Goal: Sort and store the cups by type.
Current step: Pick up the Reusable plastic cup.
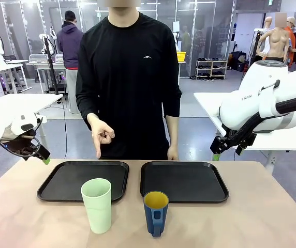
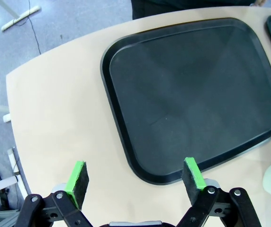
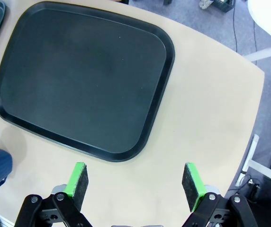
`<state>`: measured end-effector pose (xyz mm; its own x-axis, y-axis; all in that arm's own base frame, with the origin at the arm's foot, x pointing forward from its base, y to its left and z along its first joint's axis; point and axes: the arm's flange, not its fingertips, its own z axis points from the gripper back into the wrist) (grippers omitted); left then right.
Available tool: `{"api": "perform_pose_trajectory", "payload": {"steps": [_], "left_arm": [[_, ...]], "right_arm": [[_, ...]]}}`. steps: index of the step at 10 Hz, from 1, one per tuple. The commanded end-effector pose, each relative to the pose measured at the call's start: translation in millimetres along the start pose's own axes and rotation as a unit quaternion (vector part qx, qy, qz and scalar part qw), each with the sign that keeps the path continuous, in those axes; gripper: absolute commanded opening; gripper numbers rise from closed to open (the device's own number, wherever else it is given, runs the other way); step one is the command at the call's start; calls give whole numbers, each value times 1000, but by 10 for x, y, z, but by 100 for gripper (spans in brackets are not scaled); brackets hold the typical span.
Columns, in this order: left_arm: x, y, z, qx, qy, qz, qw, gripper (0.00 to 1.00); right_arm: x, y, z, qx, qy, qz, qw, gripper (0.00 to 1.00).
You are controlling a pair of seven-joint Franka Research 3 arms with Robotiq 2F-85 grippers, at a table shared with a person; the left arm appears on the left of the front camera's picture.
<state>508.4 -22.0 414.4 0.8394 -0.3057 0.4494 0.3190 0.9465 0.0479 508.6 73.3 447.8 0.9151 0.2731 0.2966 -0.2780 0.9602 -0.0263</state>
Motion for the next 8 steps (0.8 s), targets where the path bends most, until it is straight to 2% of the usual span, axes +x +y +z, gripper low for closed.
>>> {"api": "perform_pose_trajectory", "payload": {"steps": [1,2,4,5,8], "left_arm": [[-78,18,10,3,16,-65,998,100],[-171,61,23,13,33,-123,992,100],[-293,152,76,35,53,-258,964,100],[-305,196,103,42,46,-331,941,100],[-374,179,149,-5,55,-521,852,100]], "right_arm": [[-14,2,2,1,-5,-1,1000,100],[-14,2,2,1,-5,-1,1000,100],[-14,2,2,1,-5,-1,1000,100],[-14,2,2,1,-5,-1,1000,100],[-14,2,2,1,-5,-1,1000,100]]}}
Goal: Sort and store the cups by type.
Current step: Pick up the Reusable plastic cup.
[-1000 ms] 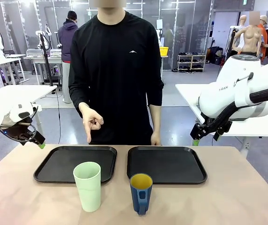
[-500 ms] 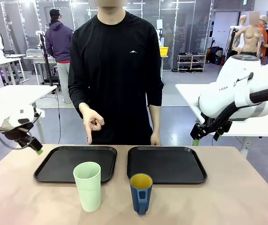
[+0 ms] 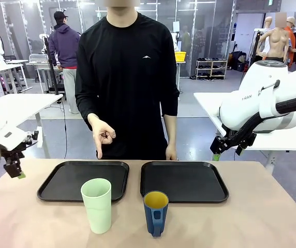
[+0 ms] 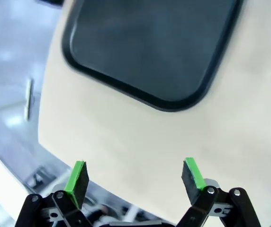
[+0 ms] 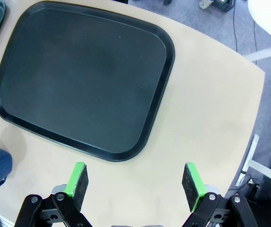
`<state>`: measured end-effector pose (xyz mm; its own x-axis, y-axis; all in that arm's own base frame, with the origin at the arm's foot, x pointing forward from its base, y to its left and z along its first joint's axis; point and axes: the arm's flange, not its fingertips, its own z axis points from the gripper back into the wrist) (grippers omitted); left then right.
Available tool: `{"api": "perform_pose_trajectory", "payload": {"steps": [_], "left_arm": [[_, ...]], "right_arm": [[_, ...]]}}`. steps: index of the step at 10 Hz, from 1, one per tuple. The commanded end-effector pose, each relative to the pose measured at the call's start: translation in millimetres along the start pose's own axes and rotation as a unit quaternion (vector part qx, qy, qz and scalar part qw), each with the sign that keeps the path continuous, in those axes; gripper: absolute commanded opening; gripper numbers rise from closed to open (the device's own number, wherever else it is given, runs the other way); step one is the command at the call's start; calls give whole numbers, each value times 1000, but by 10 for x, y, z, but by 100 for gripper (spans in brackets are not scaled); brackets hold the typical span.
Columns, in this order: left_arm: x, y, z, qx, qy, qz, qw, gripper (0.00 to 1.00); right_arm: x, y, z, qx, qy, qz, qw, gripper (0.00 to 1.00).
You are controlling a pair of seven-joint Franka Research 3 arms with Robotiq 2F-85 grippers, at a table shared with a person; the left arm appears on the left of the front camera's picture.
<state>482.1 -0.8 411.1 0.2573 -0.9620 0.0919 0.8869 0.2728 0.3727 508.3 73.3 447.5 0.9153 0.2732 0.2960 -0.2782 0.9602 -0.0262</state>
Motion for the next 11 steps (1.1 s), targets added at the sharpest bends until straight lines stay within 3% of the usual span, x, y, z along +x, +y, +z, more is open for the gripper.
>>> {"api": "perform_pose_trajectory", "payload": {"steps": [1,9,11], "left_arm": [[-68,-62,14,-30,-12,-101,994,100],[30,-117,-46,-30,-1,-108,994,100],[82,-256,-362,-110,-60,-150,981,100]], "right_arm": [[-10,0,4,1,-6,-1,1000,100],[-10,0,4,1,-6,-1,1000,100],[-10,0,4,1,-6,-1,1000,100]]}}
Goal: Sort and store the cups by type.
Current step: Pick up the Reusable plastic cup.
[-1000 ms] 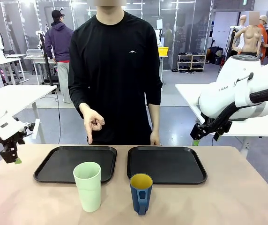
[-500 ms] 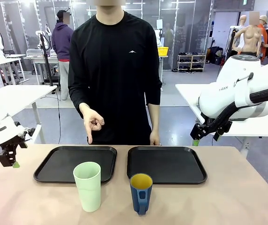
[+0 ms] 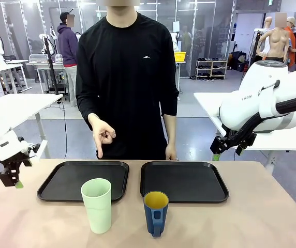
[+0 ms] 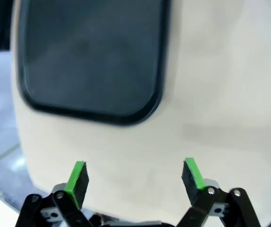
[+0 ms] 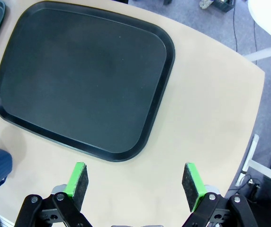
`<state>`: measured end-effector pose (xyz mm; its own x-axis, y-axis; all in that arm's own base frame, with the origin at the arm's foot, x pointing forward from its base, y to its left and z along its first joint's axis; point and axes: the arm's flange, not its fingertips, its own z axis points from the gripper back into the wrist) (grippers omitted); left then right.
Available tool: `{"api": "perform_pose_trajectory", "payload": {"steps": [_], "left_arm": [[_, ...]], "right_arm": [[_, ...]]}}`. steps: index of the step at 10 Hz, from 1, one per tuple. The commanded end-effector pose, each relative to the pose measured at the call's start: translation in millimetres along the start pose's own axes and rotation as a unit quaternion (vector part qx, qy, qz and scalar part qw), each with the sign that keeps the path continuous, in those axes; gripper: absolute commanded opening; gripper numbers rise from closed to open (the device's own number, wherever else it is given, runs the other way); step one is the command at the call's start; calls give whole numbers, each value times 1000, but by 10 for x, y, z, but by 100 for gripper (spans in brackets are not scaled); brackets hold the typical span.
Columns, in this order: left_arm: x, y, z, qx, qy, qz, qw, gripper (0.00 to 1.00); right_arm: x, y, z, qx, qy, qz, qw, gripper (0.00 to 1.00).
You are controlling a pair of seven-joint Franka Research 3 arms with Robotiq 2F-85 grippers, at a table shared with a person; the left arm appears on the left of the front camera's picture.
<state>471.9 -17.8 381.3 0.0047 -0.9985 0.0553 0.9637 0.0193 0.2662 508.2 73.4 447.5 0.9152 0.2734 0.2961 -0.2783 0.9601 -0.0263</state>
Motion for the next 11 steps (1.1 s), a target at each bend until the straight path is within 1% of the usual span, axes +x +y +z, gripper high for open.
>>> {"api": "perform_pose_trajectory", "payload": {"steps": [1,2,3,4,5,6,8,9,10,11], "left_arm": [[-15,-88,-190,-47,-73,-28,996,100],[29,-226,-255,-62,-146,-34,987,100],[75,-311,-338,-65,-204,-34,976,100],[125,-373,-444,-63,-264,-40,962,100],[139,-409,-532,-48,-314,-42,947,100],[146,-497,-599,-56,-377,-44,923,100],[109,-602,-706,-79,-452,-48,887,100],[76,-620,-717,-80,-495,-58,863,100],[45,-634,-783,-80,-543,-68,833,100],[45,-643,-863,-81,-573,-70,813,100]], "right_arm": [[-10,0,4,1,-6,-1,1000,100],[-10,0,4,1,-6,-1,1000,100],[-10,0,4,1,-6,-1,1000,100],[-10,0,4,1,-6,-1,1000,100],[-10,0,4,1,-6,-1,1000,100],[-10,0,4,1,-6,-1,1000,100],[-10,0,4,1,-6,-1,1000,100],[-10,0,4,1,-6,-1,1000,100],[-10,0,4,1,-6,-1,1000,100],[-10,0,4,1,-6,-1,1000,100]]}}
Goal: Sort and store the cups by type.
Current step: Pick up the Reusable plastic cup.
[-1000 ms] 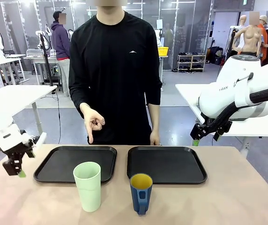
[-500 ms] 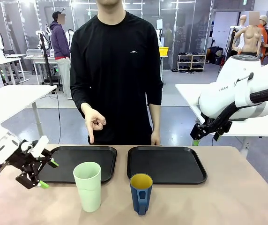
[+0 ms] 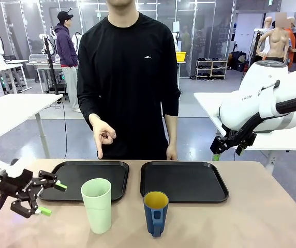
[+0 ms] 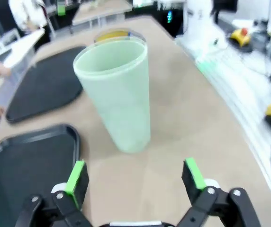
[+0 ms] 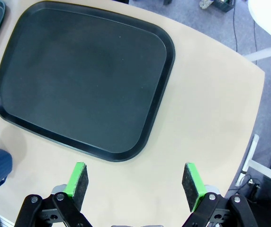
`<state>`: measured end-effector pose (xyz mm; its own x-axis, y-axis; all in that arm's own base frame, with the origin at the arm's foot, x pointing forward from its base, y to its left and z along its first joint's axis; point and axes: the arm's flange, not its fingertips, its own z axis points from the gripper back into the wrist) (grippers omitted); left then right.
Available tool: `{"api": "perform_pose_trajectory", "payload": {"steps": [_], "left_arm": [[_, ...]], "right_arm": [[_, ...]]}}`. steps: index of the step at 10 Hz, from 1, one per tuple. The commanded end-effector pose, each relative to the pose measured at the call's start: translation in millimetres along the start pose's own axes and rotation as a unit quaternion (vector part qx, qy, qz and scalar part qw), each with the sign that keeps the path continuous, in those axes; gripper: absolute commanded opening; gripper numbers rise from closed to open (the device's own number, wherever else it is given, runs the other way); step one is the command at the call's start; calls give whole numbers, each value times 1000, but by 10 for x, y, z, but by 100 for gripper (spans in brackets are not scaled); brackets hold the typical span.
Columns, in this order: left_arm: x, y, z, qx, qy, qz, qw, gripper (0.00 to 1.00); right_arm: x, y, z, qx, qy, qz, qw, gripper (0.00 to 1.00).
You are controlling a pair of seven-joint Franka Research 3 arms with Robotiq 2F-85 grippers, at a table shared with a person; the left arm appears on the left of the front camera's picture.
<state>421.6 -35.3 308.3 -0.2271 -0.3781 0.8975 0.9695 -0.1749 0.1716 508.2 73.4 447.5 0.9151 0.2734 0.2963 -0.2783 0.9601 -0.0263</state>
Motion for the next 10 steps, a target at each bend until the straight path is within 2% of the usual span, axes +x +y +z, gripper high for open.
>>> {"api": "perform_pose_trajectory", "payload": {"steps": [1,2,4,5,10], "left_arm": [[-341,58,-84,-2,-46,-18,999,100],[-349,72,-110,-12,-69,-14,997,100],[-378,104,-141,0,-67,1,998,100],[-44,127,-53,-18,-51,12,998,100],[-44,127,-53,-18,-51,12,998,100]], "right_arm": [[-9,-1,4,1,-6,-1,1000,100],[-9,-1,4,1,-6,-1,1000,100],[-9,-1,4,1,-6,-1,1000,100],[-9,-1,4,1,-6,-1,1000,100],[-9,-1,4,1,-6,-1,1000,100]]}}
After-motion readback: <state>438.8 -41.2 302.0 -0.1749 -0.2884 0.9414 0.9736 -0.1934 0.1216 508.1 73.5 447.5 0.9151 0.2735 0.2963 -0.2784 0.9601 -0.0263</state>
